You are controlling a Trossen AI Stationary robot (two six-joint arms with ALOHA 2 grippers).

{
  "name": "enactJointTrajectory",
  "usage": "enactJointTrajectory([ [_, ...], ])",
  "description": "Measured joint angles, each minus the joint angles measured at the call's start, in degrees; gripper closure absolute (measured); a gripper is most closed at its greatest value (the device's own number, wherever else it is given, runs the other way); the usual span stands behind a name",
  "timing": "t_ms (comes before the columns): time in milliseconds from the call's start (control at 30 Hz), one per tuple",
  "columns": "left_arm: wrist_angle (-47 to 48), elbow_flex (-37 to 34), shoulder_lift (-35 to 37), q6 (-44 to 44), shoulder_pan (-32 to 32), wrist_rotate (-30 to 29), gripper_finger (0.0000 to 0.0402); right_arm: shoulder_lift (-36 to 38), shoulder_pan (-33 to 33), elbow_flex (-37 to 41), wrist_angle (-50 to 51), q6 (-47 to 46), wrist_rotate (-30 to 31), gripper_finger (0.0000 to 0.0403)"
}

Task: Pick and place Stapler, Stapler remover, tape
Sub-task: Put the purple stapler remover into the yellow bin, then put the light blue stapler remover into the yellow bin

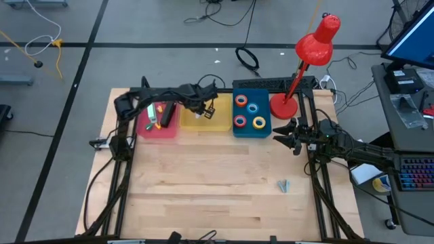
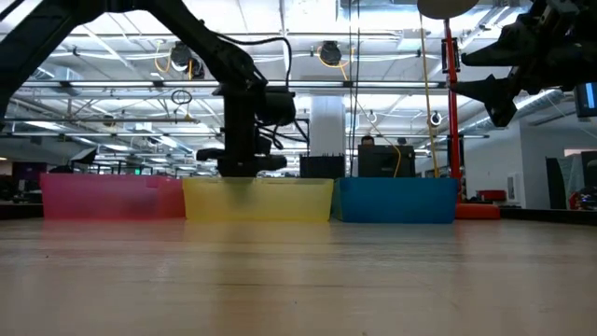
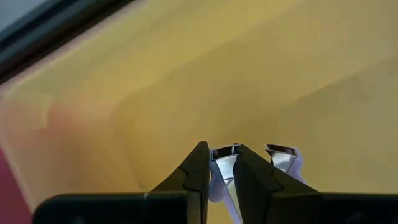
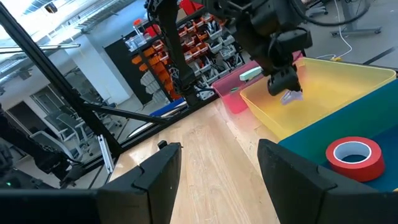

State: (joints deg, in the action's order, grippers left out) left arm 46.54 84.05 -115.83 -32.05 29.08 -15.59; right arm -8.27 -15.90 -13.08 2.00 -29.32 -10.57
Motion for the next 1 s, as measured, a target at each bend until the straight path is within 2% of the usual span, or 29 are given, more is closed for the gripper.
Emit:
enactJointTrajectory([
  [267,-0.01,-0.07,-1.99,-0.02,0.0,0.17,0.0311,0.01,0.0,0.0,0.0,0.02,-0.02,0.0197],
  [500,-0.11,-0.07,-1.95,-0.07,0.11,0.34,0.0245,0.0,0.0,0.0,0.0,0.02,-0.01,0.0197],
  [600,0.03,-0.1,-1.41,1.29,0.32,2.29,0.0218,0.02,0.0,0.0,-0.01,0.02,-0.02,0.0197],
  [733,0.2,-0.11,1.97,1.35,0.52,4.05,0.0197,0.0,0.0,0.0,-0.02,-0.96,-0.02,0.0197],
  [1000,1.85,-0.11,14.73,2.58,-1.98,4.61,0.0195,0.02,0.0,0.0,-0.04,-6.74,-0.02,0.0197],
])
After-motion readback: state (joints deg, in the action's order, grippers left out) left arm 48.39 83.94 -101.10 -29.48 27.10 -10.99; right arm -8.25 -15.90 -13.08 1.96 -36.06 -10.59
